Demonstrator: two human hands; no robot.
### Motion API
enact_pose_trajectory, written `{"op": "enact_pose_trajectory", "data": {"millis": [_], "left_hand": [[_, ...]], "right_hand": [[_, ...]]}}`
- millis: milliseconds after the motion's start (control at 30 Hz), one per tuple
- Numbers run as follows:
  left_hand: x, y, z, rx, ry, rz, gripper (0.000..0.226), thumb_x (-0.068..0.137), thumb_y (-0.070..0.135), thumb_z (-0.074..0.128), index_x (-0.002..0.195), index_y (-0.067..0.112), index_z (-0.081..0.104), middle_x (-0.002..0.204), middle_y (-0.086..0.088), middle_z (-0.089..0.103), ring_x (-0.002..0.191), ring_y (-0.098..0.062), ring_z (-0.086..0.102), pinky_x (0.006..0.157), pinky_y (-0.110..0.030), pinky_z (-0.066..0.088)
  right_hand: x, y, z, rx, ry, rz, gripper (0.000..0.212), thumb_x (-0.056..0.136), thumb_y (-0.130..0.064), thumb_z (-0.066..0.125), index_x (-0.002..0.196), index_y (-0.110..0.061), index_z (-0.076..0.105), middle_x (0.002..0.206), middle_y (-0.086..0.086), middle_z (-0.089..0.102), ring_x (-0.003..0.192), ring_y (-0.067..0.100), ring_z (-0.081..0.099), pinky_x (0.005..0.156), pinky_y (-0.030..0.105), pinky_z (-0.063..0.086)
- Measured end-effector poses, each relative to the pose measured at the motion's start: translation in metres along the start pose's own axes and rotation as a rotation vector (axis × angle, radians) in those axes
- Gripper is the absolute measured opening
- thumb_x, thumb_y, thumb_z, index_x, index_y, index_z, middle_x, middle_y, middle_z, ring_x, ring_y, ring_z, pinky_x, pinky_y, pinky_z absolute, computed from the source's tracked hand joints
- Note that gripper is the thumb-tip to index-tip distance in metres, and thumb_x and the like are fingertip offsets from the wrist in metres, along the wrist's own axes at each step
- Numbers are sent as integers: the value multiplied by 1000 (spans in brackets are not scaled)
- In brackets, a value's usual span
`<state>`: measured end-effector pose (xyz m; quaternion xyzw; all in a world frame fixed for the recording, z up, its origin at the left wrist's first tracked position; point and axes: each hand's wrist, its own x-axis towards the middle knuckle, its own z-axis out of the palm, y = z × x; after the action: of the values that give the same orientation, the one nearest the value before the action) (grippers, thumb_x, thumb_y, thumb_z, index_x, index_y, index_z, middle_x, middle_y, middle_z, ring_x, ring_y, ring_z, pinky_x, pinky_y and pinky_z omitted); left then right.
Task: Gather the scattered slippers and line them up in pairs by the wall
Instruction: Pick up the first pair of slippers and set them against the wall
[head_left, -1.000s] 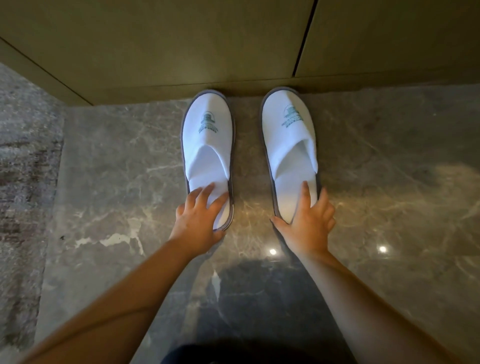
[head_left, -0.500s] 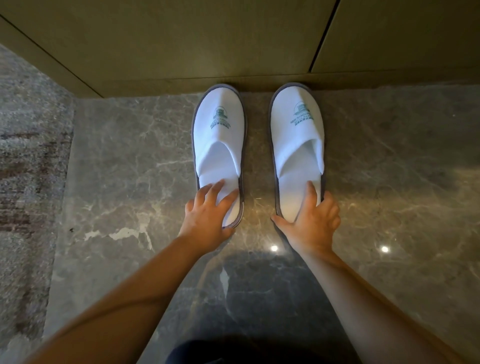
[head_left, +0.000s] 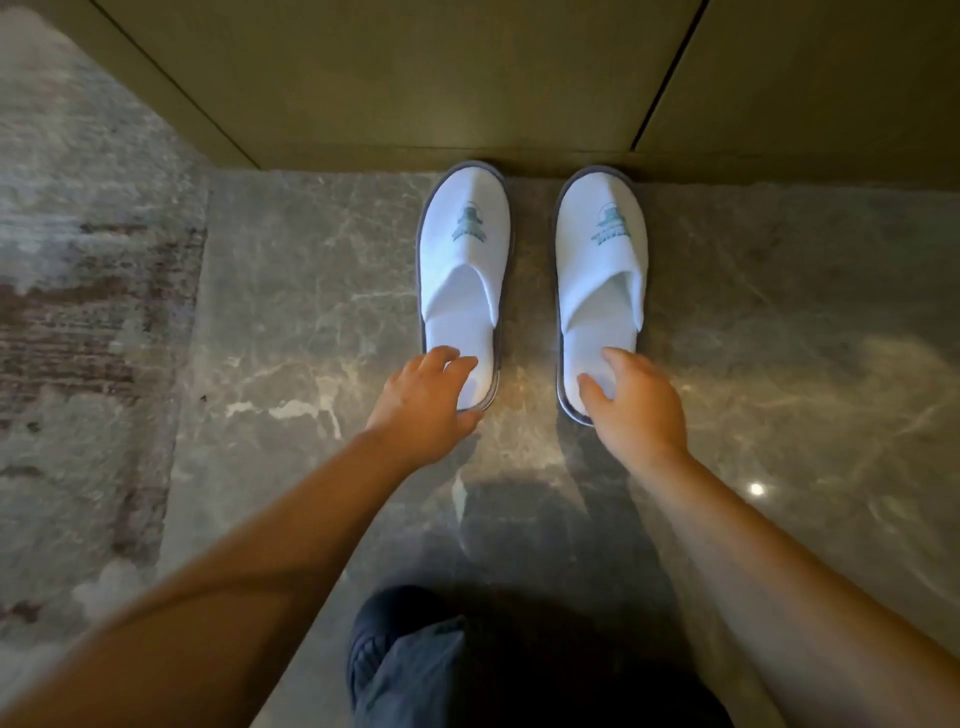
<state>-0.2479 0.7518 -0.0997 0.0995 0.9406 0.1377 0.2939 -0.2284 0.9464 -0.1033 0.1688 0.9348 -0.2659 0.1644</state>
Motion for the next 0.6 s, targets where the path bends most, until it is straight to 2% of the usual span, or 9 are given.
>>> {"op": "enact_pose_trajectory", "data": {"millis": [67, 133, 233, 367, 467, 533, 600], "left_hand": [[-32, 15, -38, -91, -21, -22, 51, 84, 31, 55, 131, 15, 41, 140, -10, 43, 124, -30, 43, 102, -40, 36], [-71, 30, -82, -137, -79, -42, 48, 85, 32, 53, 129, 17, 42, 137, -9, 46, 122, -28, 46, 101, -38, 37], [-136, 49, -155, -219, -122, -83, 45, 86, 33, 52, 127, 18, 44, 133, -9, 51, 116, -27, 50, 99, -38, 40], [-229, 71, -263, -297, -112, -152, 43, 86, 32, 52, 126, 18, 45, 129, -9, 53, 113, -26, 51, 95, -35, 41], [-296, 82, -335, -305, -104, -159, 44, 86, 33, 52, 126, 17, 44, 126, -8, 55, 112, -24, 52, 92, -33, 41], [-336, 87, -373, -320, -88, -178, 44, 87, 33, 51, 127, 17, 43, 127, -9, 54, 113, -24, 53, 93, -33, 41], [-373, 90, -405, -343, -53, -204, 44, 87, 32, 50, 127, 16, 43, 127, -9, 54, 112, -25, 53, 92, -33, 42]], "right_hand": [[-25, -23, -40, 52, -28, 0, 35, 88, -28, 48, 118, -12, 54, 118, 12, 63, 104, 32, 58, 76, 28, 38], [-56, -50, -83, 40, -73, -39, 32, 88, -27, 49, 116, -12, 56, 115, 11, 65, 101, 30, 60, 74, 26, 37], [-106, -100, -154, 57, -181, -84, 27, 87, -24, 50, 109, -10, 58, 112, 12, 65, 97, 30, 60, 77, 31, 43], [-175, -179, -250, 177, -290, -66, 22, 85, -19, 53, 105, -11, 61, 106, 9, 66, 91, 19, 58, 80, 25, 40], [-227, -239, -314, 200, -342, -101, 22, 84, -18, 54, 104, -12, 62, 103, 7, 67, 95, 19, 60, 83, 26, 42], [-256, -273, -350, 197, -393, -141, 22, 84, -19, 53, 104, -14, 61, 99, 2, 65, 96, 18, 60, 85, 30, 44], [-280, -302, -380, 207, -423, -174, 19, 84, -21, 53, 102, -17, 61, 94, -3, 61, 92, 14, 58, 82, 27, 44]]}}
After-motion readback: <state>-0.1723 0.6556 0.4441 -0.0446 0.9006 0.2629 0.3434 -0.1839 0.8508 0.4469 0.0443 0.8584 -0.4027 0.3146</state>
